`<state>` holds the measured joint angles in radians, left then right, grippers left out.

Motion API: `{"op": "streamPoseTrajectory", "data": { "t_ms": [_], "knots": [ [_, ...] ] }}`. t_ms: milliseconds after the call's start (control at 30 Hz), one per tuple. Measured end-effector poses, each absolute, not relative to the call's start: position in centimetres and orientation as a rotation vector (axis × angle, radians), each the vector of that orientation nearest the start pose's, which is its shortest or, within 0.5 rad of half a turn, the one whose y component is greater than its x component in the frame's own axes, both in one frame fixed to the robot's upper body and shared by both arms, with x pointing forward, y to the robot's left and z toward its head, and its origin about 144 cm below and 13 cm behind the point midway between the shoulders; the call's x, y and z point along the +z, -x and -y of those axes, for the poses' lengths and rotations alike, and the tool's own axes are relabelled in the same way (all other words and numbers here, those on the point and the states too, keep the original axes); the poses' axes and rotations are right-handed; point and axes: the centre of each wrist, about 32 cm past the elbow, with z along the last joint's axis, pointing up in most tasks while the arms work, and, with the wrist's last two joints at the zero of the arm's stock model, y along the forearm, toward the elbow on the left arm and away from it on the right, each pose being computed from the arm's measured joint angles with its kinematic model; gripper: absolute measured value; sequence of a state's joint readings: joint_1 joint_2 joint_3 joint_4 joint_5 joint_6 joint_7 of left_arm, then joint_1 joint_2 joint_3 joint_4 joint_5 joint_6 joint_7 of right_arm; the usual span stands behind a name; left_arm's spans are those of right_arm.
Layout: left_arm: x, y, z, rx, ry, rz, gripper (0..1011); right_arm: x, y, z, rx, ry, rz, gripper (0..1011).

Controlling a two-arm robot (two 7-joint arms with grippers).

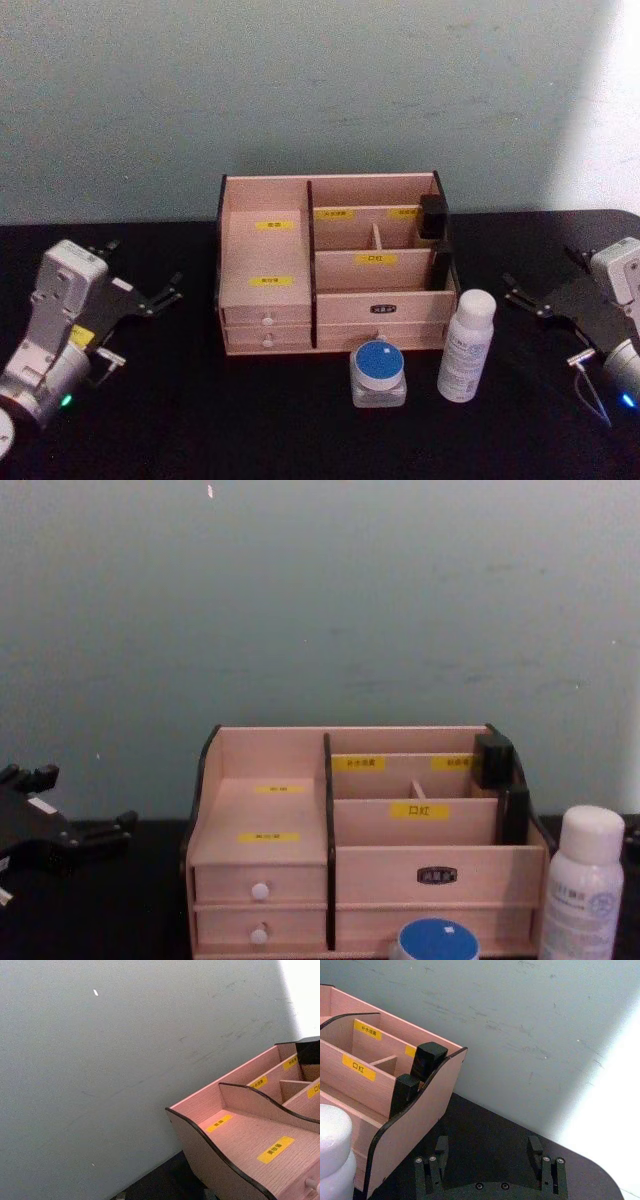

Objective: Pick up the facial cleanser and watermelon frost from the table and place them into the tiered storage box.

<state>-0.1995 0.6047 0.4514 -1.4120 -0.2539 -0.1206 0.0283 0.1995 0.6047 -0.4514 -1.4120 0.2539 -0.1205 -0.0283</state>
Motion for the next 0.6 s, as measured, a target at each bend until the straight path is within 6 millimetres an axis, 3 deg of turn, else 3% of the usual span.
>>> {"op": "streamPoseTrajectory", "data": {
  "t_ms": [600],
  "knots": [
    [113.98, -48.86, -30.97, 1.248, -0.304, 0.285, 1001, 113.98, -48.86, 30.96, -1.248, 0.304, 0.285, 1002]
  ]
}}
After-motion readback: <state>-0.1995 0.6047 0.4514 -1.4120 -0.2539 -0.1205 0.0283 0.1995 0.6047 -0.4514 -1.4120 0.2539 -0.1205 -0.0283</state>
